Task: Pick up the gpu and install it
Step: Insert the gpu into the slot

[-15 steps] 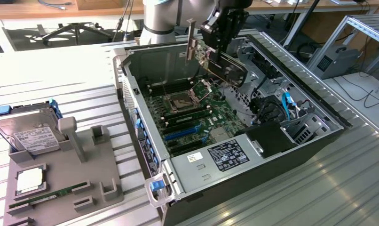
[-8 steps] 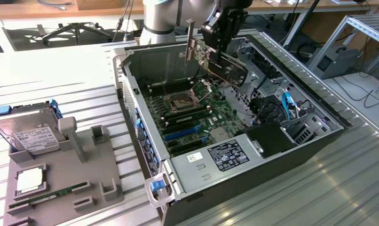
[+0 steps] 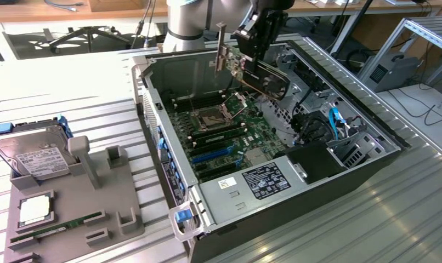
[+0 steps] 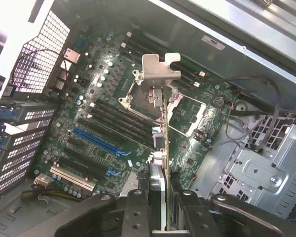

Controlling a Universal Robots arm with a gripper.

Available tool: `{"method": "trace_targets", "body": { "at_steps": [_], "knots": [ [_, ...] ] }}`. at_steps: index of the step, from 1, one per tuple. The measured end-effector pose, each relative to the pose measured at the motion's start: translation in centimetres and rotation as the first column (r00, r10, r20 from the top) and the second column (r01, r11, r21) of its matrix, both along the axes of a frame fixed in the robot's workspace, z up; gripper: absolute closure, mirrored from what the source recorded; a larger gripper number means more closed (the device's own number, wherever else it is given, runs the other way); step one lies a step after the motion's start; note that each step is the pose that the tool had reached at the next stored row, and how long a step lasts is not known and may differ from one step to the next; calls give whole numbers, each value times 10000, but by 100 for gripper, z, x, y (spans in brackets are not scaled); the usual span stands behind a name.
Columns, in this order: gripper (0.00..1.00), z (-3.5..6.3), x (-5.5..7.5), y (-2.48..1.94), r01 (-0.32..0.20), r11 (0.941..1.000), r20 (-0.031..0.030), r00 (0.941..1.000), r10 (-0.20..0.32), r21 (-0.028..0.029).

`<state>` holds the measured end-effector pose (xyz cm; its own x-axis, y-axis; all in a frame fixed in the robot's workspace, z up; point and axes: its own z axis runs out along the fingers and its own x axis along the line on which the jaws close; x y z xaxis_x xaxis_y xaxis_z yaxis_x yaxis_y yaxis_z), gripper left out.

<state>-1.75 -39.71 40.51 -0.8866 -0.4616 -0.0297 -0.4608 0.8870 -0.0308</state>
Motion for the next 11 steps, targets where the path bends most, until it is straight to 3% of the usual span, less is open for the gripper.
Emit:
{"method": "trace_targets", "body": {
  "at_steps": [11],
  "knots": [
    [73,0,0,0,-433,9991,0,9991,433,0]
  ]
}}
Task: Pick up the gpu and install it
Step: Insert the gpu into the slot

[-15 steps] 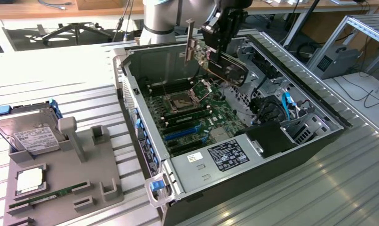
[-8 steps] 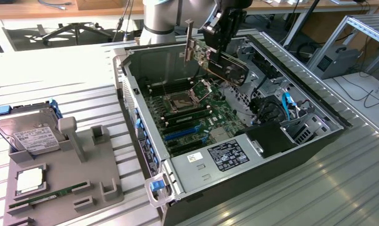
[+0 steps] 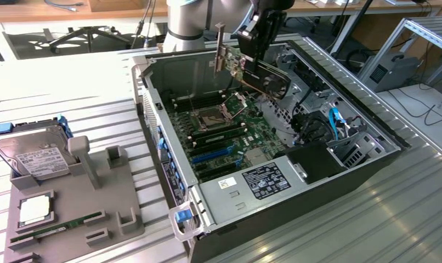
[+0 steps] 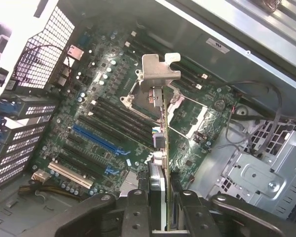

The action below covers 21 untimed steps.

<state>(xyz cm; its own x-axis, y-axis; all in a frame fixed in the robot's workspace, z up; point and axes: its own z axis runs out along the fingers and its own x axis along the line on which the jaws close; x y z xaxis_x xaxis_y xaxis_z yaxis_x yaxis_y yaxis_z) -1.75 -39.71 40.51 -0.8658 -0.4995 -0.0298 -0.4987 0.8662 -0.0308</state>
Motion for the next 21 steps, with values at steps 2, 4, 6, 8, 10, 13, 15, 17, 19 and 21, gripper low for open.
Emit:
{"method": "trace_targets", "body": {
  "at_steps": [2,4,6,8,10,13,15,17,19,21],
  "knots": [
    [73,0,0,0,-89,10000,0,10000,89,0],
    [73,0,0,0,-233,9997,0,9997,233,0],
    [73,0,0,0,-323,9995,0,9995,323,0],
    [73,0,0,0,-400,9992,0,9992,400,0],
    [73,0,0,0,-483,9988,0,9988,483,0],
    [73,0,0,0,-606,9982,0,9982,606,0],
    [73,0,0,0,-723,9974,0,9974,723,0],
    [73,0,0,0,-839,9965,0,9965,839,0],
    [73,0,0,0,-912,9958,0,9958,912,0],
    [73,0,0,0,-982,9952,0,9952,982,0]
  ]
}}
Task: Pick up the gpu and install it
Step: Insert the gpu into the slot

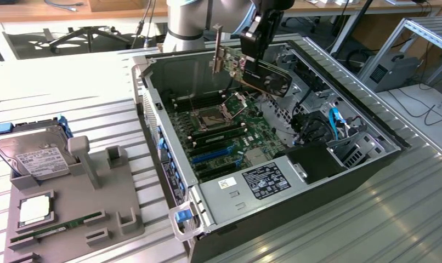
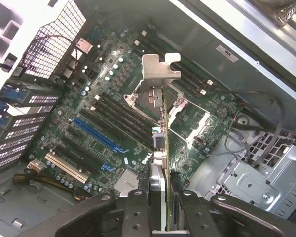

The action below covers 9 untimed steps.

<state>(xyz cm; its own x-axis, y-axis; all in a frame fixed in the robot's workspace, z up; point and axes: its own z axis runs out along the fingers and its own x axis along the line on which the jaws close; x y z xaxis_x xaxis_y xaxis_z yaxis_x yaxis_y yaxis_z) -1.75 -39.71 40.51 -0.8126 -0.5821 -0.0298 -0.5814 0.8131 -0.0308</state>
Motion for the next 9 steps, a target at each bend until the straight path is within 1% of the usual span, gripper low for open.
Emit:
{"method": "trace_targets", "body": {
  "at_steps": [9],
  "knots": [
    [73,0,0,0,-351,9994,0,9994,351,0]
  ]
}}
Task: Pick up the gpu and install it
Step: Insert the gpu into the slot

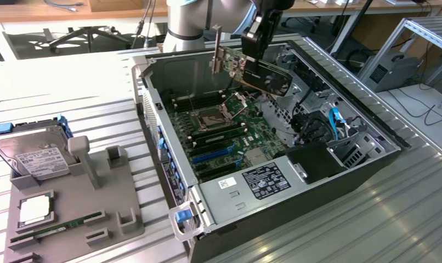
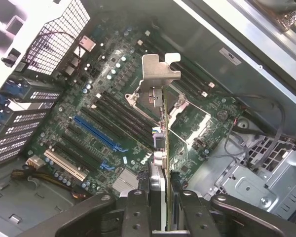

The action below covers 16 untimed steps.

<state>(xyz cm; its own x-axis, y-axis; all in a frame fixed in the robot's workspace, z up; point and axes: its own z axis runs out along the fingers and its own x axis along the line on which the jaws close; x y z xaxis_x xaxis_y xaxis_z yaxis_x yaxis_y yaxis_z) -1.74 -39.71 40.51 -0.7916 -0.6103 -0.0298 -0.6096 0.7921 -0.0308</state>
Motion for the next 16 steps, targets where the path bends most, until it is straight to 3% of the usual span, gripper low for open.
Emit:
{"method": "trace_targets", "body": {
  "at_steps": [16],
  "knots": [
    [73,0,0,0,-562,9984,0,9984,562,0]
  ]
}}
